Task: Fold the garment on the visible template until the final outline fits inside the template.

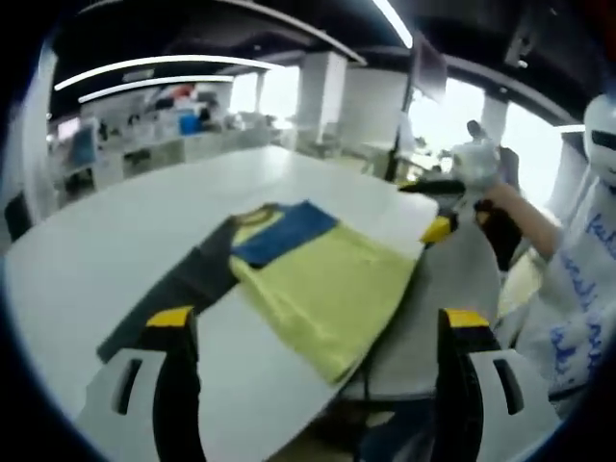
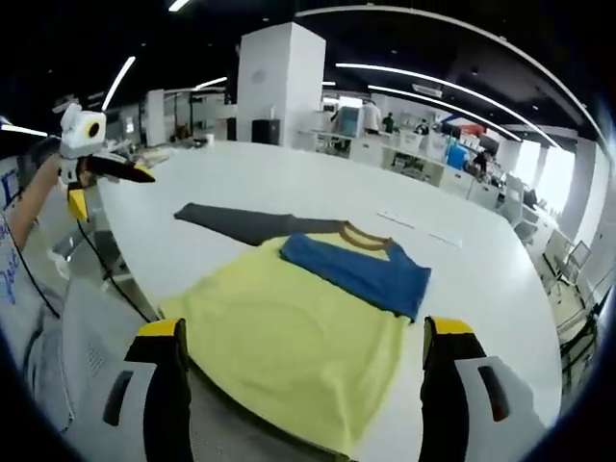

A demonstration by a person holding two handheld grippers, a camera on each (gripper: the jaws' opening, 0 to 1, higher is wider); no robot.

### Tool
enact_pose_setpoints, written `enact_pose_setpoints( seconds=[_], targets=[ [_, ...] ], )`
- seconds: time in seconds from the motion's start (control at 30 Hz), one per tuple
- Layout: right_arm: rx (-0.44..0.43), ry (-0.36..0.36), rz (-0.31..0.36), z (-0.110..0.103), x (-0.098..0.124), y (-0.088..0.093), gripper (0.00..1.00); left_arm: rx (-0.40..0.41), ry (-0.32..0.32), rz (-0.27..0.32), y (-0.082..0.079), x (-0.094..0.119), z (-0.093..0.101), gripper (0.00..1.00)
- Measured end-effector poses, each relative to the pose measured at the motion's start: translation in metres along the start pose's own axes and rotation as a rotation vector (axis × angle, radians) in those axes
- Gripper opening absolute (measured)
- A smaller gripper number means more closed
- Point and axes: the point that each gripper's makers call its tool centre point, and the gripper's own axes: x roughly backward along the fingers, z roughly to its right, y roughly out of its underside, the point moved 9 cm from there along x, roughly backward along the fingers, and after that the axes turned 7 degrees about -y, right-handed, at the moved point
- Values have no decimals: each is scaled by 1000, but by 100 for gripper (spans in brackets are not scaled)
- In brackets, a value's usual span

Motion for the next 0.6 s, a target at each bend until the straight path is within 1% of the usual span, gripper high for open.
enact_pose_setpoints(
  seconds=[0.1, 0.23, 0.33, 0.43, 0.5, 0.53, 0.6],
  targets=[
    [-6, -5, 8, -4, 3, -1, 100, -18, -35, -15, 4, -1, -9, 98],
    [-9, -8, 11, -10, 7, -1, 100, -13, -66, -29, 9, -3, -20, 97],
    [-7, 15, 9, -10, 13, -1, 100, -5, -100, -19, 11, -3, -30, 96],
    [-3, 41, 8, -8, 18, 0, 100, -2, -116, -25, 14, -2, -40, 92],
    [0, 49, 6, -7, 20, 0, 100, -7, -145, -40, 17, -1, -50, 90],
    [4, 63, 15, -6, 21, 1, 100, -7, -162, -50, 18, 0, -55, 89],
    [-8, 71, 17, -5, 21, 2, 100, -37, -206, -62, 18, 2, -63, 85]
  ],
)
